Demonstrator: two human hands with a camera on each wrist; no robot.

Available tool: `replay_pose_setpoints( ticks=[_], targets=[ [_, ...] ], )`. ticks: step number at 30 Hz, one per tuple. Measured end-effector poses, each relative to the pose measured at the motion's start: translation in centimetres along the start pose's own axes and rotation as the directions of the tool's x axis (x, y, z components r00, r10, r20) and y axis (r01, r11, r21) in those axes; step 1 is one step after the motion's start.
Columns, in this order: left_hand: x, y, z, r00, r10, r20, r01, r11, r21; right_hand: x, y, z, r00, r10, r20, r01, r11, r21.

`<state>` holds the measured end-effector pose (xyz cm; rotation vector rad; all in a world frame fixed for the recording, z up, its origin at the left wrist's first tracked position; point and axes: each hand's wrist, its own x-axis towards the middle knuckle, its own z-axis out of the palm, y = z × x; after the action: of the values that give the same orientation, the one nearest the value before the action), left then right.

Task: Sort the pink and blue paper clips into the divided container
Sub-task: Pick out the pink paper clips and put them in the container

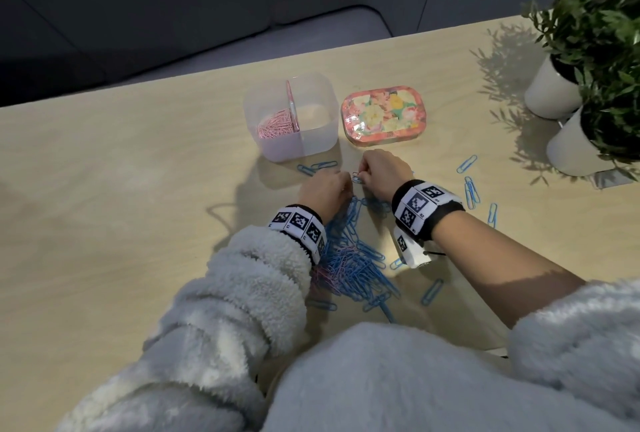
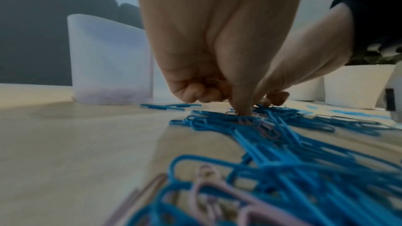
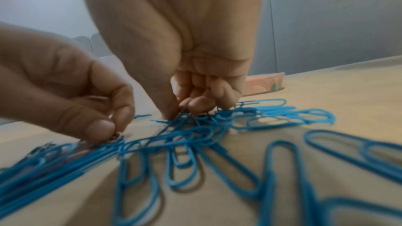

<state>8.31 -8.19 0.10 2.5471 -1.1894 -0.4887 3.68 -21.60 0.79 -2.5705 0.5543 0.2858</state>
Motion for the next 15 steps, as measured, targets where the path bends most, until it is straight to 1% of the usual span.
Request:
replay_pose_setpoints(
  ticks=[2,4,6,7,8,9,10,11,12,13,14,15],
  targets=[
    [-0.3,-0.4,-0.1,0.998,-0.048,-0.047,0.043,0.994,-0.1,-0.1,0.0,0.2,1.0,-0.017,0.018,0.017,0.998,-0.055],
    [-0.5,-0.9,-0.6,0.988,-0.138,-0.064,0.116,0.957,-0.266,-0.2,-0.1,0.5,0.998,-0.049,0.03,0.053,0.991,-0.125],
    [-0.8,-1.6,-1.2,0.971,-0.235,-0.04,0.189,0.86,-0.473,-0.4,-0.3,0.7,0.995,-0.092,0.034,0.097,0.976,-0.195],
    [-0.9,-2.1,-1.4,0.96,-0.279,-0.017,0.222,0.797,-0.561,-0.6,-0.2,0.7,0.993,-0.114,0.029,0.117,0.971,-0.207],
    [-1.1,-2.6,-1.7,0.947,-0.321,0.003,0.25,0.731,-0.635,-0.8,0.0,0.6,0.992,-0.126,0.011,0.126,0.975,-0.181],
    [-1.2,-3.1,-1.8,0.932,-0.361,0.025,0.275,0.662,-0.697,-1.0,0.3,0.5,0.991,-0.131,-0.026,0.127,0.986,-0.108],
    [-1.5,-3.5,-2.0,0.918,-0.394,0.052,0.296,0.59,-0.751,-1.3,0.6,0.5,0.989,-0.125,-0.074,0.126,0.992,0.007],
    [-1.7,-3.9,-2.2,0.907,-0.412,0.087,0.312,0.519,-0.796,-1.5,0.8,0.5,0.987,-0.11,-0.119,0.127,0.982,0.142],
    [-2.0,-4.1,-2.2,0.904,-0.409,0.125,0.32,0.454,-0.831,-1.6,0.9,0.5,0.987,-0.07,-0.146,0.11,0.951,0.29],
    [-2.3,-4.2,-2.2,0.907,-0.391,0.157,0.323,0.406,-0.855,-1.6,1.0,0.5,0.991,-0.004,-0.137,0.067,0.887,0.457],
    [-2.5,-4.3,-2.2,0.91,-0.373,0.182,0.328,0.378,-0.866,-1.8,0.8,0.4,0.994,0.079,-0.075,-0.016,0.783,0.621],
    [-2.6,-4.3,-2.0,0.909,-0.364,0.201,0.336,0.358,-0.871,-1.9,0.7,0.3,0.988,0.155,0.024,-0.12,0.651,0.749]
  ],
)
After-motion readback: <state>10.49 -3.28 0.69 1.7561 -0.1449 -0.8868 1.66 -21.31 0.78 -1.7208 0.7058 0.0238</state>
